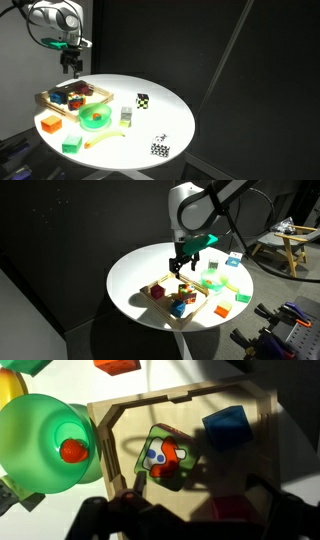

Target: Move the orange cube from the tray to the table

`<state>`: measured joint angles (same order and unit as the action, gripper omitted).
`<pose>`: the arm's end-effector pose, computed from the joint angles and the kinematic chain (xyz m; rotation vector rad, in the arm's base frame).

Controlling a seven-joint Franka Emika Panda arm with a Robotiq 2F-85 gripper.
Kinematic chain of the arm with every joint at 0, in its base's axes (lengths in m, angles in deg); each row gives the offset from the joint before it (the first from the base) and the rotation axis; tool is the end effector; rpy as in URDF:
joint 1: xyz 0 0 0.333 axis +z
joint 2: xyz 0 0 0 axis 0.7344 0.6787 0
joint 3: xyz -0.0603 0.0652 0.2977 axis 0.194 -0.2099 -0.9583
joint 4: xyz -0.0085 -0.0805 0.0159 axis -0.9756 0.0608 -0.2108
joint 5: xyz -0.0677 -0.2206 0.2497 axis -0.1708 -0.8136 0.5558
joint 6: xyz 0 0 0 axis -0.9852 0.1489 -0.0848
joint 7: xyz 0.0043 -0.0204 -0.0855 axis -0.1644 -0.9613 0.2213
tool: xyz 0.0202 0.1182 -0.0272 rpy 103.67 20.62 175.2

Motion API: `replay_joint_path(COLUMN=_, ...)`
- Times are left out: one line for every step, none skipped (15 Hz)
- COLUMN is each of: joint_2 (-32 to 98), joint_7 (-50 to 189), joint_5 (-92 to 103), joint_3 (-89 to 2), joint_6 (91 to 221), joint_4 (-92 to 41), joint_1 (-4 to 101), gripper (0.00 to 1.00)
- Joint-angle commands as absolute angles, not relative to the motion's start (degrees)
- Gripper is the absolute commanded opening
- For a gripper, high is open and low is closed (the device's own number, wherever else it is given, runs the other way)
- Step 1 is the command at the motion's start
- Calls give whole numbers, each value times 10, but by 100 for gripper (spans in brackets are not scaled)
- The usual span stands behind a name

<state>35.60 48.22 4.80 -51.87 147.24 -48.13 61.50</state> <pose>0.5181 0.1692 0.2977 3.0574 -0.1216 -0.1716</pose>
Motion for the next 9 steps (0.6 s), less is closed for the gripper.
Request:
replay_joint_path(joint_2=378, joint_7=458, joint_5=41, joint_3=-514, joint_6=1500, joint_4=-475, joint_1=618, gripper=100)
replay_joint_path(joint_2=384, joint_7=452, joint_5=39, joint_3=-511, joint_6=1509, joint_4=-475, joint_1=620, gripper=100)
replay_joint_path(joint_2=392, joint_7=444, joint_5=39, joint_3=-509, joint_6=1518, joint_4=-474, joint_1=622, gripper=100)
replay_joint_path(joint_2=398, joint_7=436, joint_5=36, joint_3=-506, joint_6=1523, joint_4=-473, joint_1=624, gripper=100)
replay_joint_path(joint_2=403, joint_7=427, joint_5=35, joint_3=-502, joint_6=1529, joint_4=-474, joint_1=627, gripper=100)
replay_joint_path(joint_2=408, joint_7=421, joint_5=35, joint_3=-499, joint_6=1534, joint_4=-475, joint_1=628, gripper=100)
replay_joint_path(joint_2=412, joint_7=412, joint_5=34, joint_3=-495, joint_6=1538, joint_4=-476, joint_1=631, gripper=100)
replay_joint_path(joint_2=415, joint_7=402, joint_5=34, joint_3=-491, joint_6=1542, joint_4=-478, joint_1=633, gripper=100)
replay_joint_path(joint_2=418, joint_7=395, joint_5=36, joint_3=-488, joint_6=1544, joint_4=-479, joint_1=635, gripper=100)
